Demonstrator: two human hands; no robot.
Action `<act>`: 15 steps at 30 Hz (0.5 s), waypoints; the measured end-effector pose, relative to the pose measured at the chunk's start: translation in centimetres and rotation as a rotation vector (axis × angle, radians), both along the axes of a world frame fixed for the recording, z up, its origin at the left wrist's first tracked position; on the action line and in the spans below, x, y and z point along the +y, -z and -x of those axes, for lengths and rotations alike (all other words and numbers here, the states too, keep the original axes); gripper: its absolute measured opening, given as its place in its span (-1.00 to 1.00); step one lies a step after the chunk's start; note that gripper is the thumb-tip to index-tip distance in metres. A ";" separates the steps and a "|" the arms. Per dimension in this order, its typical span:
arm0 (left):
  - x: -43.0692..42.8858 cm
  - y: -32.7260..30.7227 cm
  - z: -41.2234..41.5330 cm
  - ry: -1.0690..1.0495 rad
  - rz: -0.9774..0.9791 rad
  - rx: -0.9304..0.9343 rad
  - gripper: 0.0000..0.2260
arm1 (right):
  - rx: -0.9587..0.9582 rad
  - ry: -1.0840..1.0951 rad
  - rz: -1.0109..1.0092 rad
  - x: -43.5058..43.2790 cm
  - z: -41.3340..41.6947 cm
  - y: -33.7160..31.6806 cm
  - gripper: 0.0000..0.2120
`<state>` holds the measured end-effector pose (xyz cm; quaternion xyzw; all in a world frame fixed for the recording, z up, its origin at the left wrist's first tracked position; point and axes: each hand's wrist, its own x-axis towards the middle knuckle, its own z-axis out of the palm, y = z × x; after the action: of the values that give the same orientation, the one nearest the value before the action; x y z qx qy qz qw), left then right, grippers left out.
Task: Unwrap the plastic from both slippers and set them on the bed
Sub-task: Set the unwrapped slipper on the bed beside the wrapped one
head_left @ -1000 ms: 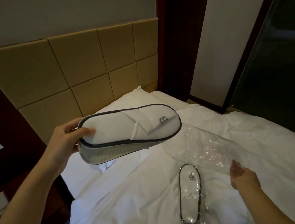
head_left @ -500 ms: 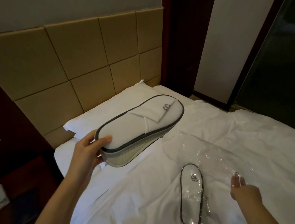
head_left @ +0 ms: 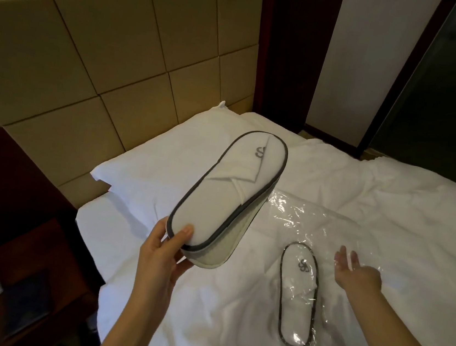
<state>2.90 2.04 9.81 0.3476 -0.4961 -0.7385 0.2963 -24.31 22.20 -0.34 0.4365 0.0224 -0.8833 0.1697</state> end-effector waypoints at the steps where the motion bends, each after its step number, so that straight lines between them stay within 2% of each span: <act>1: 0.2 0.3 0.1 0.007 -0.011 0.005 -0.83 | 0.086 -0.063 -0.068 -0.2 -0.1 0.9 -0.60; 2: 0.4 0.7 0.2 0.013 -0.020 0.010 -0.82 | 0.132 -0.124 -0.110 -0.3 -0.4 1.6 -0.59; 3: 0.5 1.1 0.4 0.019 -0.026 0.012 -0.81 | 0.165 -0.220 -0.275 -0.6 -0.6 2.1 -0.59; 4: 0.7 1.5 0.6 0.025 -0.029 0.014 -0.80 | 0.166 -0.240 -0.319 -1.1 -0.7 2.2 -0.63; 8: 1.2 2.9 1.2 0.044 -0.042 0.024 -0.77 | 0.105 -0.131 -0.240 -2.6 -0.4 2.8 -0.63; 15: 1.7 5.3 0.8 0.030 -0.095 0.037 -0.76 | 0.171 -0.302 -0.425 -6.1 -0.2 2.9 -0.62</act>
<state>2.06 3.79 4.47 0.3398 -0.4602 -0.7719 0.2774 -24.14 16.13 -3.24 0.3777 0.2865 -0.8571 0.2017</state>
